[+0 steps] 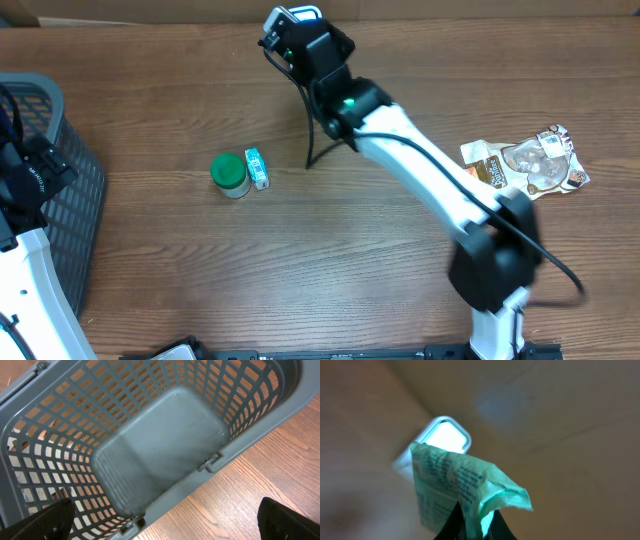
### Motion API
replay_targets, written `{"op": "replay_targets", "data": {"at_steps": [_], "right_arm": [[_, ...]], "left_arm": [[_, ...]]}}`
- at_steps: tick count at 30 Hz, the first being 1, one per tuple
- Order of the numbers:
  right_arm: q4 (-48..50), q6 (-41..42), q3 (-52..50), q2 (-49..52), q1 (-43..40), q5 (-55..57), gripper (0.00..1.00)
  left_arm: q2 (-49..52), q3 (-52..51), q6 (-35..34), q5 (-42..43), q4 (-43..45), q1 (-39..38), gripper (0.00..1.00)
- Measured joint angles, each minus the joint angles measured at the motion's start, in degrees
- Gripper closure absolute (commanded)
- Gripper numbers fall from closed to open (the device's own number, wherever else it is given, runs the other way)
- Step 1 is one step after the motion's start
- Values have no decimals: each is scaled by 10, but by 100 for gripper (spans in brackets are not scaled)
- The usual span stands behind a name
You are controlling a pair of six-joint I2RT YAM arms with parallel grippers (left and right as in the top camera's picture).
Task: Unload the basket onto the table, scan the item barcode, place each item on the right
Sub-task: 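Carry the packet right and drop it on the scanned pile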
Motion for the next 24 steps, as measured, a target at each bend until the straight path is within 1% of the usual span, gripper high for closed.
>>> {"op": "replay_targets", "data": {"at_steps": [2, 3, 4, 6, 8, 10, 13, 15, 18, 20, 24], "right_arm": [[-86, 85, 2, -45, -3, -68, 96], [-144, 142, 3, -71, -10, -124, 96], [-163, 163, 3, -78, -13, -144, 96], [-246, 239, 4, -102, -35, -231, 96], [-328, 295, 6, -111, -63, -293, 96], [-409, 340, 6, -111, -95, -332, 96], [-491, 404, -8, -108, -142, -342, 96], [-510, 449, -35, -108, -176, -328, 96], [-494, 520, -94, -105, -238, -305, 96], [-476, 563, -136, -99, -294, -300, 96], [-440, 603, -183, -91, -398, -329, 96]], "left_arm": [[0, 0, 0, 0, -1, 0, 1], [0, 0, 0, 0, -1, 0, 1], [0, 0, 0, 0, -1, 0, 1], [0, 0, 0, 0, -1, 0, 0], [0, 0, 0, 0, -1, 0, 0], [0, 0, 0, 0, 0, 0, 0], [0, 0, 0, 0, -1, 0, 1], [0, 0, 0, 0, -1, 0, 1], [0, 0, 0, 0, 0, 0, 0], [0, 0, 0, 0, 0, 0, 1], [0, 0, 0, 0, 0, 0, 1]]}}
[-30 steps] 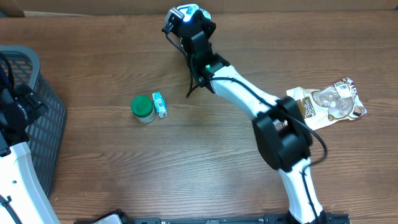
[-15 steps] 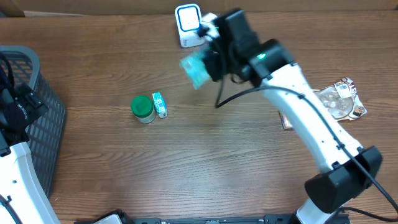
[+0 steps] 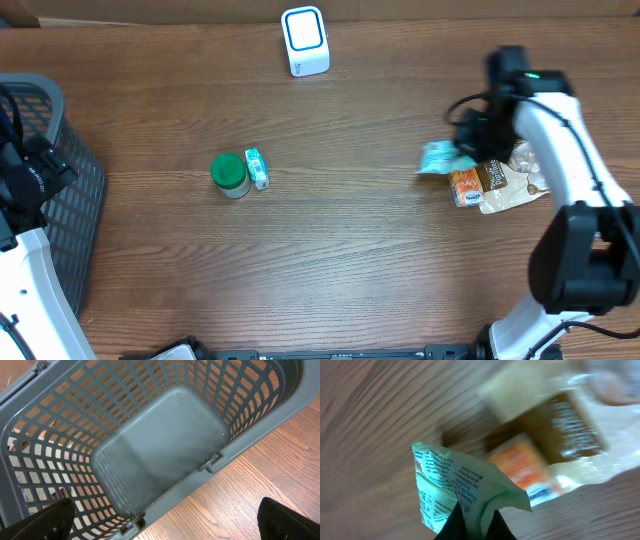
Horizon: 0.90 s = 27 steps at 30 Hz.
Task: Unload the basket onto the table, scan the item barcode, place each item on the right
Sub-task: 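Carry the packet right and drop it on the scanned pile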
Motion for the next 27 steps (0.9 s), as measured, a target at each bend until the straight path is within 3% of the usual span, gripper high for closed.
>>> {"op": "replay_targets", "data": {"at_steps": [7, 9, 13, 16, 19, 23, 27], "right_arm": [[3, 20, -17, 0, -109, -26, 96], [-3, 20, -20, 0, -118, -24, 90], [-8, 18, -20, 0, -122, -6, 51], [-11, 22, -20, 0, -122, 0, 35], [-19, 9, -20, 0, -122, 2, 35], [-41, -8, -20, 0, -116, -5, 48], [-43, -46, -16, 0, -81, -37, 46]], "left_arm": [[0, 0, 0, 0, 0, 0, 1], [0, 0, 0, 0, 0, 0, 0], [0, 0, 0, 0, 0, 0, 1], [0, 0, 0, 0, 0, 0, 0], [0, 0, 0, 0, 0, 0, 0], [0, 0, 0, 0, 0, 0, 0], [0, 0, 0, 0, 0, 0, 0]]}}
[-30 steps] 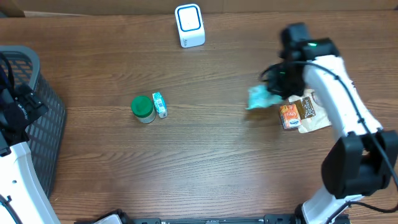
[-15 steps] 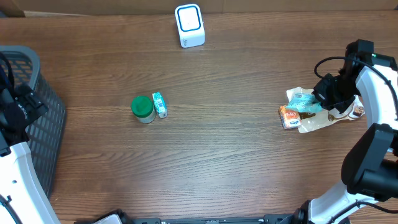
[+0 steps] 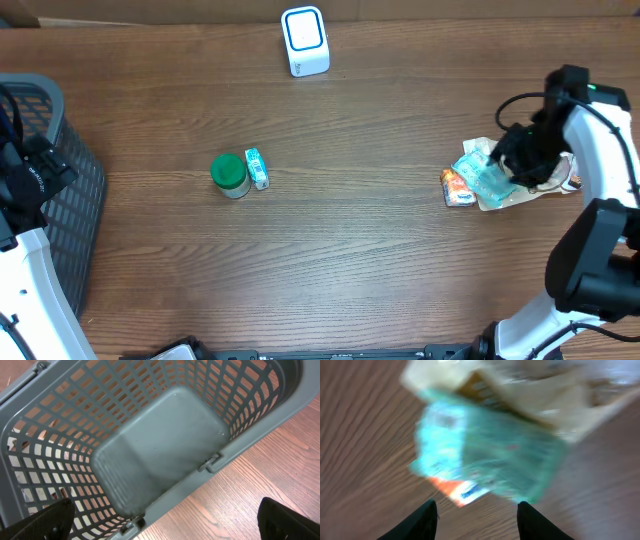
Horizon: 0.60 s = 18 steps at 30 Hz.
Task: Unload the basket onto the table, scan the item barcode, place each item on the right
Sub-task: 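Carry the packet right and drop it on the scanned pile, then reach the right gripper to the small mint carton and grasp it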
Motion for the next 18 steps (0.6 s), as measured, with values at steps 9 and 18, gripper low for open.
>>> {"op": "replay_targets", "data": {"at_steps": [9, 18], "right_arm": [[136, -50, 6, -4, 244, -111, 30], [323, 31, 9, 24, 456, -115, 36]], "left_arm": [[0, 0, 0, 0, 0, 0, 0], [0, 0, 0, 0, 0, 0, 0]]}}
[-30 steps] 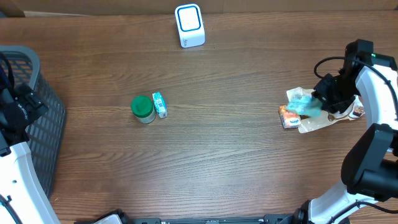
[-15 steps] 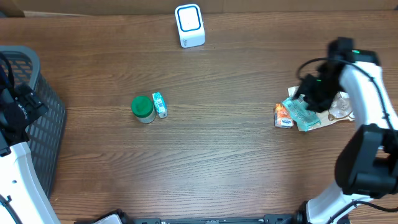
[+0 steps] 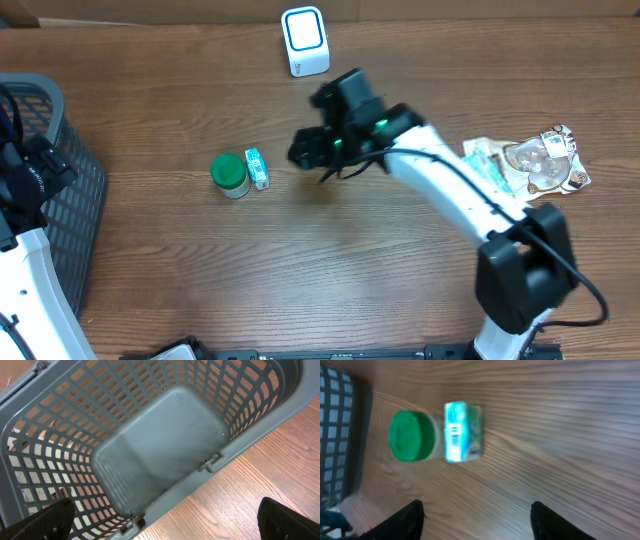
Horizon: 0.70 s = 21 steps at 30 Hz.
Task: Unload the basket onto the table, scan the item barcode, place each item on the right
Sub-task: 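Reach the right gripper to the small mint carton and grasp it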
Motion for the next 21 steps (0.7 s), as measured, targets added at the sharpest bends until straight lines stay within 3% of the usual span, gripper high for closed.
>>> {"op": "replay_targets", "data": {"at_steps": [10, 21], "right_arm": [[110, 51, 0, 103, 63, 1, 42], [177, 93, 0, 117, 60, 1, 64]], "left_arm": [[0, 0, 0, 0, 0, 0, 0], [0, 0, 0, 0, 0, 0, 0]]}}
